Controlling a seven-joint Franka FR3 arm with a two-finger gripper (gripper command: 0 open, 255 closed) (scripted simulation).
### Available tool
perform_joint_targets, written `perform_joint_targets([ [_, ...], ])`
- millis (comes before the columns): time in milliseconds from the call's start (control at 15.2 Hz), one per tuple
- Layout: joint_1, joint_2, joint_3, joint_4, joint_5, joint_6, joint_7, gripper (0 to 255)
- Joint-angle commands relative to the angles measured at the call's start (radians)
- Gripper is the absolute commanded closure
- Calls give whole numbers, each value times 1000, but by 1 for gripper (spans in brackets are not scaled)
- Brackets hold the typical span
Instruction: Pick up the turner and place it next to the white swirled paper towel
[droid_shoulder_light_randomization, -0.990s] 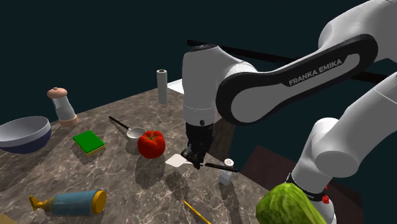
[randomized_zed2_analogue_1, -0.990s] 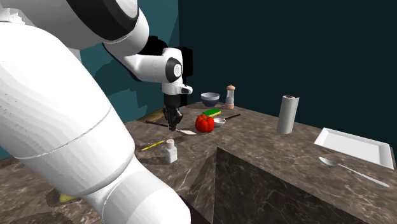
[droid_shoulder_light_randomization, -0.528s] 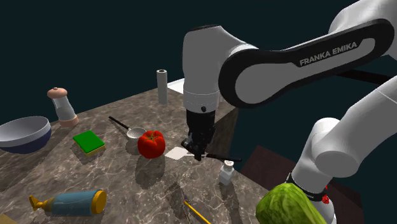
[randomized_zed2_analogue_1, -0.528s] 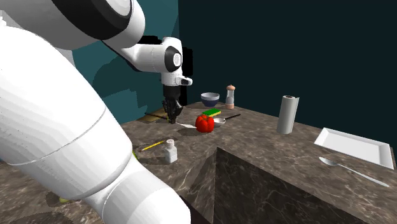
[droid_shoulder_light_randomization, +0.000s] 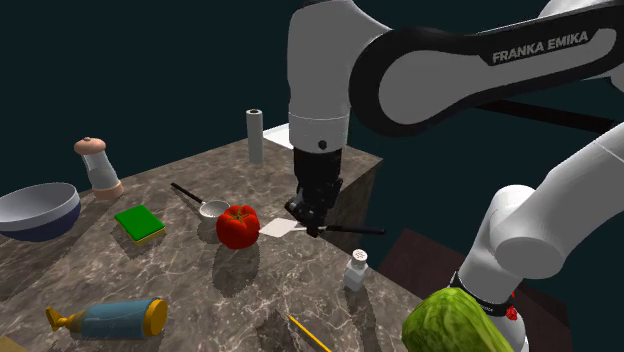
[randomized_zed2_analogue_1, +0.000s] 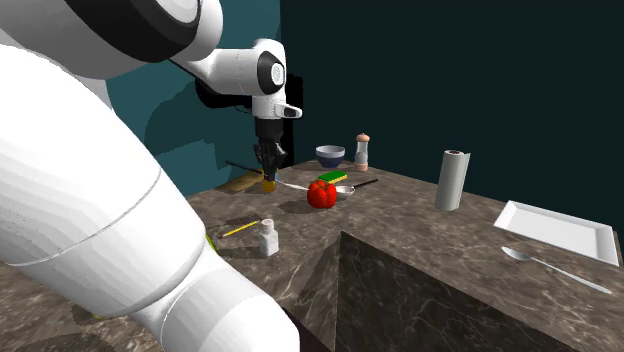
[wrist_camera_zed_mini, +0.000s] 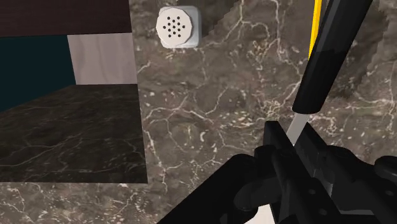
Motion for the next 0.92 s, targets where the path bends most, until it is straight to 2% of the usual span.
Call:
perform_joint_targets([
  [0,-1,-5,-6,24,-2,-29,0,255],
  [858,-11,0,-30,201,-19,-202,13,255],
])
